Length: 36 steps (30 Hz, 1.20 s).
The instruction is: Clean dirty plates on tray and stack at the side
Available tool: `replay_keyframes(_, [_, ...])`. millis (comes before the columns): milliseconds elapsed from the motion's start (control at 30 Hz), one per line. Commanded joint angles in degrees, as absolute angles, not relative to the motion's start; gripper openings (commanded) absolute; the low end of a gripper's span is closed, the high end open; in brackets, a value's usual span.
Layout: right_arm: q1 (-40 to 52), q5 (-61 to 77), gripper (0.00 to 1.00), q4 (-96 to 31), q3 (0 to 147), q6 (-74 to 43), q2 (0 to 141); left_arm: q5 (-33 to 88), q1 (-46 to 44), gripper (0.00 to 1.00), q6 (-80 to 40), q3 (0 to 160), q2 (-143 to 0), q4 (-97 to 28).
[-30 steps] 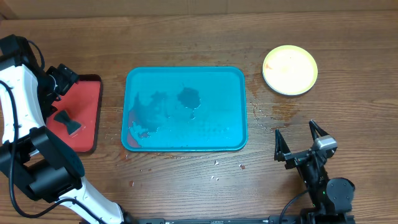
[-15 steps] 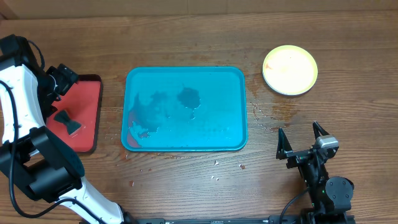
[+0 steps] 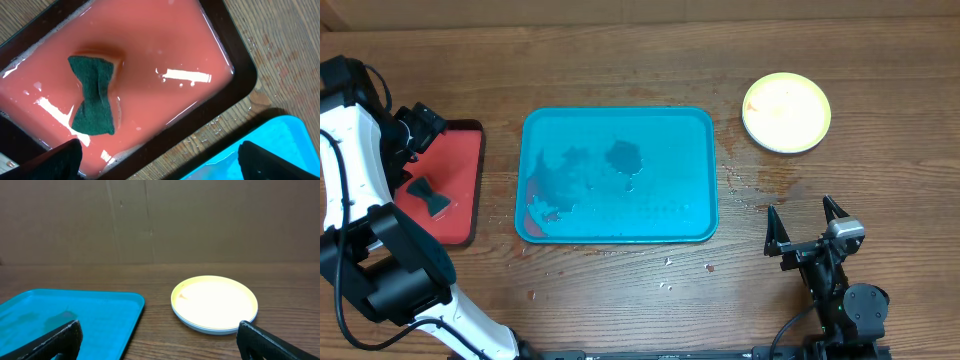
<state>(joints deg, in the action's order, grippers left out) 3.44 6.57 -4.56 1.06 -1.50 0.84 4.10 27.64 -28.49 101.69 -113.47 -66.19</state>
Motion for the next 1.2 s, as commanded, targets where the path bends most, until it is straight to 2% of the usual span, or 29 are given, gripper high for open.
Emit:
replay_keyframes(0, [3.2, 5.8, 1.0, -4.4, 0.5, -1.5, 0.2, 4.1, 27.7, 1.0, -28.3, 102.8, -112.2, -66.2])
replay_keyframes(333, [3.2, 5.8, 1.0, -4.4, 0.5, -1.5, 0.2, 6.2, 27.7, 0.99, -28.3, 102.8, -111.7, -70.1])
replay_keyframes(500, [3.2, 5.8, 1.0, -4.4, 0.5, -1.5, 0.2, 7.5, 25.7, 1.0, -26.8, 99.1, -104.8, -68.7])
replay_keyframes(600, [3.2, 5.8, 1.0, -4.4, 0.5, -1.5, 0.2, 7.5, 23.0, 1.0, -24.1, 92.2, -96.0, -62.0])
replay_keyframes(700, [3.2, 5.8, 1.0, -4.4, 0.5, -1.5, 0.2, 7.5, 19.3, 1.0, -20.4, 82.7, -86.2, -50.1])
replay_keyframes(933, [3.2, 5.8, 1.0, -4.4, 0.5, -1.5, 0.2, 7.5, 9.3, 1.0, -1.7, 57.9, -62.7, -30.2])
replay_keyframes(1067, [3.2, 5.8, 1.0, -4.4, 0.5, -1.5, 0.2, 7.6, 6.0, 0.99, 0.1, 46.2, -51.2, -24.1])
replay_keyframes(1167, [3.2, 5.8, 1.0, -4.4, 0.5, -1.5, 0.2, 7.6, 5.6, 1.0, -3.5, 39.6, -44.1, -21.2])
